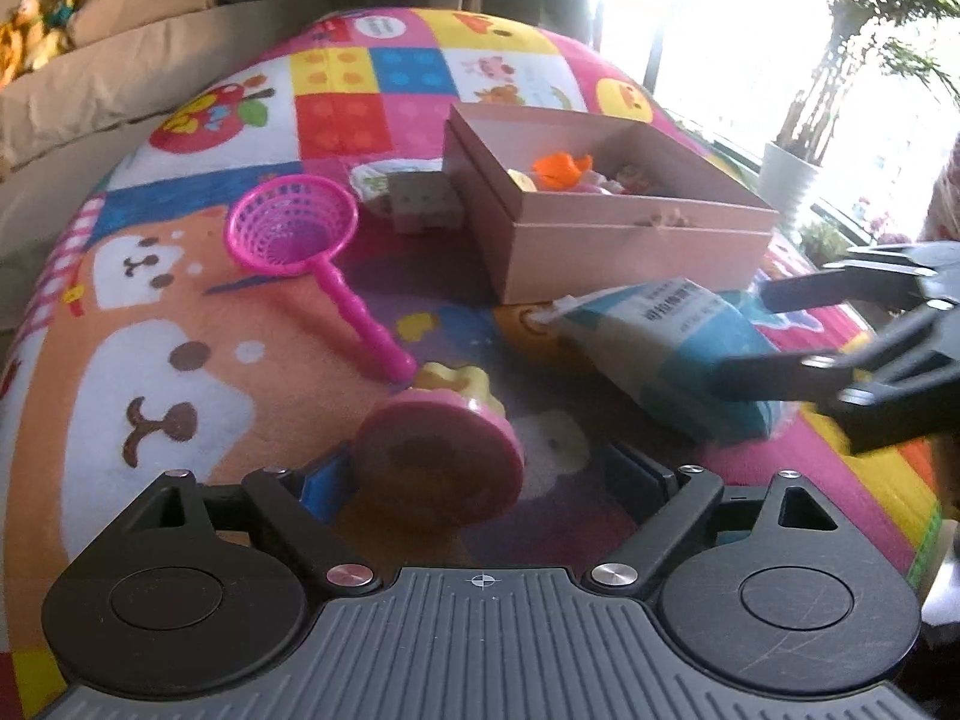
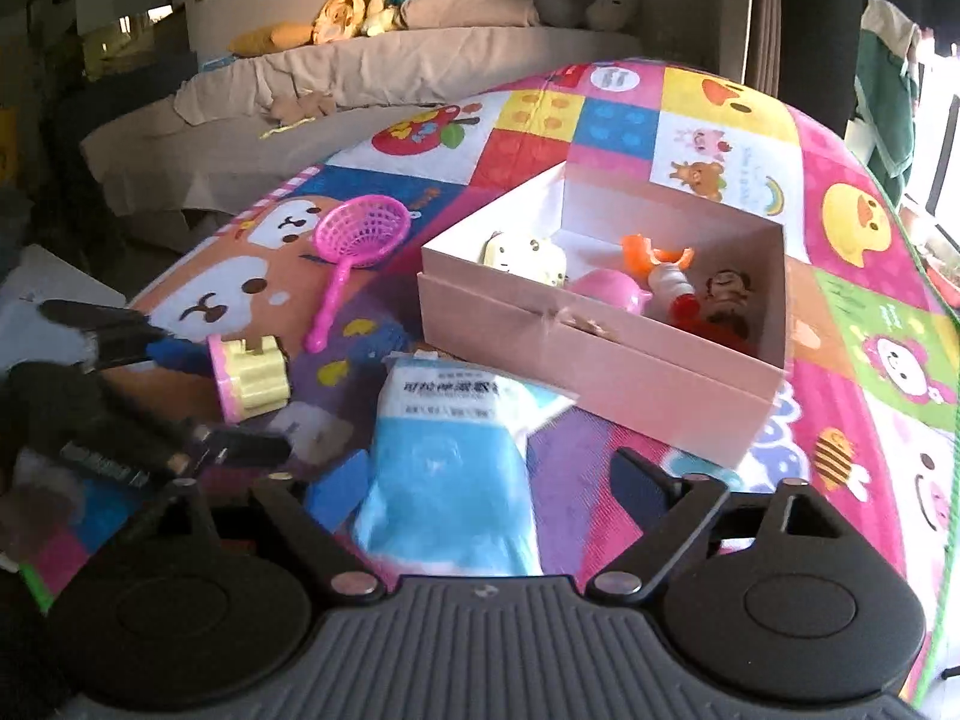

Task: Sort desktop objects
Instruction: 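Lift the wipes pack into the box with the right while the left carries the stamp toy in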

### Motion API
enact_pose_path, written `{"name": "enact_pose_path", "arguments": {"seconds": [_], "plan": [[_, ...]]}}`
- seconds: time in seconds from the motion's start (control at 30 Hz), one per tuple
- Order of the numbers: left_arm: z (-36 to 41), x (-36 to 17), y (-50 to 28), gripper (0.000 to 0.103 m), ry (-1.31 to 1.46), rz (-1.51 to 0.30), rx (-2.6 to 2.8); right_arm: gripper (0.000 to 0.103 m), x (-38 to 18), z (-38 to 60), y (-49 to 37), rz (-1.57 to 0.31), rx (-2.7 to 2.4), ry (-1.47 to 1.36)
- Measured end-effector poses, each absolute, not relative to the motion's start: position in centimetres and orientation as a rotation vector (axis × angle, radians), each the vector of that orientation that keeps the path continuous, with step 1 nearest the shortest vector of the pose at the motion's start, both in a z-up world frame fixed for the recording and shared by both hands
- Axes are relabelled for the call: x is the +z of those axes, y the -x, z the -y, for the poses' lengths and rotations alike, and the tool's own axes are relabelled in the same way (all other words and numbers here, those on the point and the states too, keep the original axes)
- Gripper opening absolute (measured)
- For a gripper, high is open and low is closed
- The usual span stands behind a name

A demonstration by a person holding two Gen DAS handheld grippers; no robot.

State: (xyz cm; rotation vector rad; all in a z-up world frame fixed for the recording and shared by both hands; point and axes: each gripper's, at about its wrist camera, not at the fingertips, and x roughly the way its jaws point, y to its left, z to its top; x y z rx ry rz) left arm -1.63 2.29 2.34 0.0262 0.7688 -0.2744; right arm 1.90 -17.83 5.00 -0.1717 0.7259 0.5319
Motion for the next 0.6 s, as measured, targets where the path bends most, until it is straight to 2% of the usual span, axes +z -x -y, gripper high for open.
{"name": "enact_pose_path", "arguments": {"seconds": [0.1, 0.13, 0.17, 0.2, 0.23, 0.43, 0.5, 0.6], "plan": [[-2.3, 2.3, 1.8, 0.087, -0.040, -0.766, -0.246, 0.074, 4.1, 16.4, -3.2, -0.757, 0.551, 0.154], [-2.3, 2.3, 1.7, 0.086, -0.039, -0.764, -0.237, 0.058, 3.8, 16.0, -3.6, -0.770, 0.547, 0.158], [-2.4, 2.3, 1.6, 0.084, -0.035, -0.762, -0.226, 0.055, 3.5, 15.8, -3.9, -0.788, 0.542, 0.159], [-2.5, 2.3, 1.5, 0.077, -0.031, -0.760, -0.217, 0.054, 3.5, 15.8, -4.0, -0.791, 0.533, 0.150], [-2.6, 2.2, 1.3, 0.063, -0.029, -0.763, -0.210, 0.052, 3.5, 16.0, -3.9, -0.791, 0.531, 0.149], [-2.0, 3.7, 1.9, 0.061, -0.052, -0.743, -0.260, 0.050, 5.4, 18.8, -1.5, -0.843, 0.560, 0.200], [-1.2, 6.1, 1.9, 0.061, -0.068, -0.699, -0.314, 0.050, 8.0, 20.5, -0.9, -0.791, 0.550, 0.190], [0.3, 11.1, 0.5, 0.061, -0.141, -0.553, -0.354, 0.050, 14.1, 23.3, -1.2, -0.617, 0.475, 0.124]]}}
